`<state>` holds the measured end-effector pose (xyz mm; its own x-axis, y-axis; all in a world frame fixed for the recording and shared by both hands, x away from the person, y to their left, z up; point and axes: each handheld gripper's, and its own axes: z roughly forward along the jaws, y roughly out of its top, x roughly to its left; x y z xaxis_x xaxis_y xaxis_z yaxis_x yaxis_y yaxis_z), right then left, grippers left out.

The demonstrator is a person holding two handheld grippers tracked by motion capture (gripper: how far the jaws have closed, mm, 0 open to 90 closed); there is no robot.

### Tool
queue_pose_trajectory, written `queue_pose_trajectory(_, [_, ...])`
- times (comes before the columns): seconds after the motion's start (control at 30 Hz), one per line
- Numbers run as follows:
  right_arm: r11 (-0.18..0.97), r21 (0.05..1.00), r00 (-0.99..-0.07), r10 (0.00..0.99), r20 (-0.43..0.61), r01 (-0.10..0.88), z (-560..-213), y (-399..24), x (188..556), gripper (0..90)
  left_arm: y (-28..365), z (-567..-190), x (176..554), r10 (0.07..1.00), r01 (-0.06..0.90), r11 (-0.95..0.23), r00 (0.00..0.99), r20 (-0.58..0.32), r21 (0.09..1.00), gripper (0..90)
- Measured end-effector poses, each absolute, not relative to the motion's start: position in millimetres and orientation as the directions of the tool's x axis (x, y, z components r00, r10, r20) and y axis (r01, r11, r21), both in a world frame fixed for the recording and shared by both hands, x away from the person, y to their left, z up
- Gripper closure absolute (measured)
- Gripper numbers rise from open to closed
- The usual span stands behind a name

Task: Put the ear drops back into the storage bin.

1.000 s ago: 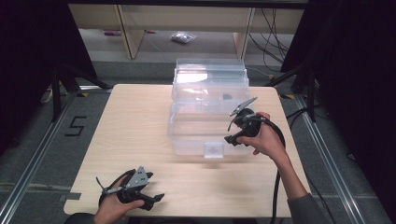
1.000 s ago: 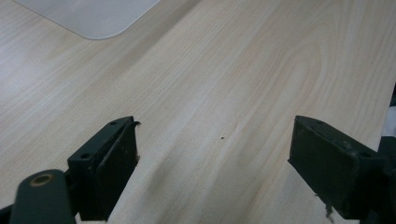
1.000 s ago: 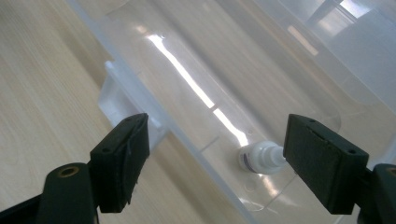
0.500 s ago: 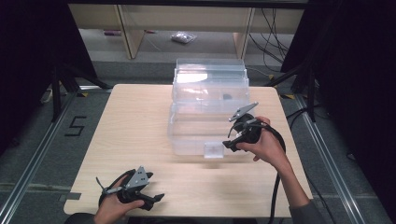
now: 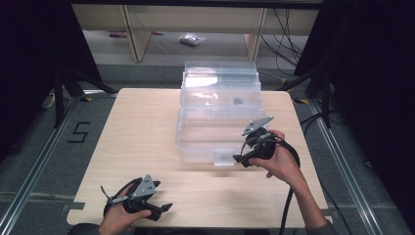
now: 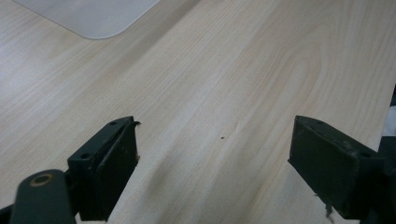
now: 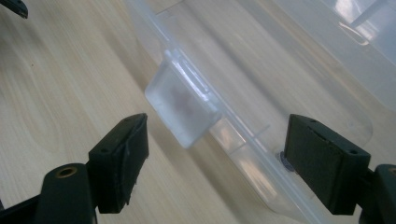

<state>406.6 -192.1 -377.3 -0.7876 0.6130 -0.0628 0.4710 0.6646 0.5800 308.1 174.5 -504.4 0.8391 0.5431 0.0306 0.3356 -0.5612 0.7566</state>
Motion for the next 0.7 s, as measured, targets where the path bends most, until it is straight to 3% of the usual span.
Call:
queue_pose_trajectory(0.07, [0.681,0.591,-0.801,0.591,-0.095,0.432,-379.0,-194.3,406.1,22.5,174.8,-504.4,308.5,0.546,0.334,-0.563,0.837,0.037,0.756,14.8])
queue_pose_trajectory(0.2, [0.645,0.602,-0.777,0.626,-0.066,0.47,-382.8,-194.6,398.4,22.3,174.7,-504.5,308.4,0.544,0.334,-0.564,0.838,0.036,0.755,14.8])
queue_pose_trajectory(0.33, [0.659,0.623,-0.805,0.589,-0.077,0.422,-386.4,-197.1,397.9,22.3,174.7,-504.4,308.4,0.546,0.335,-0.564,0.837,0.036,0.755,14.8])
queue_pose_trajectory(0.7, [0.64,0.633,-0.792,0.607,-0.069,0.435,-393.0,-201.9,386.2,22.3,174.6,-504.4,308.5,0.544,0.334,-0.566,0.838,0.037,0.754,14.8])
